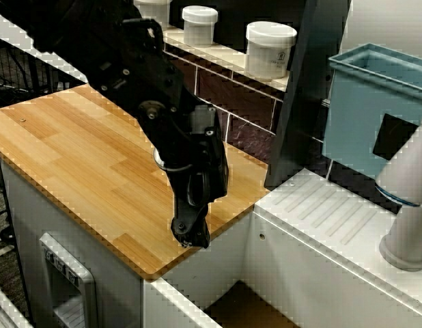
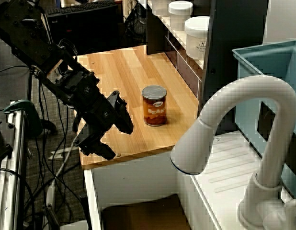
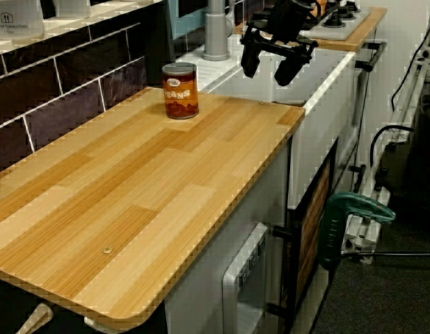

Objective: Push into sink

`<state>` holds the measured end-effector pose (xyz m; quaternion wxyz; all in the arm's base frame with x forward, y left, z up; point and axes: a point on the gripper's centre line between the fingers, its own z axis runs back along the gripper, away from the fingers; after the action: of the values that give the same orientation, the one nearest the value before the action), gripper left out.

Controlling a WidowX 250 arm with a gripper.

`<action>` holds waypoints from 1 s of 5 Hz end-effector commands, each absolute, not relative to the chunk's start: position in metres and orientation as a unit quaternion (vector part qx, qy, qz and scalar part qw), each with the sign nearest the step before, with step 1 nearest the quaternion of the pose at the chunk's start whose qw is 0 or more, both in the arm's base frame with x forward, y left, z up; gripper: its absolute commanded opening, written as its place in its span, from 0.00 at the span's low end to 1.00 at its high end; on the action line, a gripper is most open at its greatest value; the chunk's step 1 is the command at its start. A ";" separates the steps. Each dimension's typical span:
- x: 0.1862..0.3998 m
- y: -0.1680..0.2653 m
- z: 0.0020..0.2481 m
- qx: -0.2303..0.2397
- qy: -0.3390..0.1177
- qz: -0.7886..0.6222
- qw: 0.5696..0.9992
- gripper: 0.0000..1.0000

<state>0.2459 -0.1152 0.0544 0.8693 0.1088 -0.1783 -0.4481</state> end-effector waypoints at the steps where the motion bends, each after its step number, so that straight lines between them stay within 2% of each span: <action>1: 0.246 -0.115 0.054 0.109 -0.178 -0.448 0.869 1.00; 2: 0.247 -0.088 0.068 0.080 -0.160 -0.496 0.849 1.00; 3: 0.250 -0.062 0.078 0.091 -0.155 -0.527 0.831 1.00; 4: 0.258 -0.029 0.092 0.080 -0.154 -0.556 0.813 1.00; 5: 0.267 0.000 0.095 0.069 -0.142 -0.575 0.803 1.00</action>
<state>0.2585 -0.0048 0.0865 0.8034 0.0590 -0.1296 -0.5781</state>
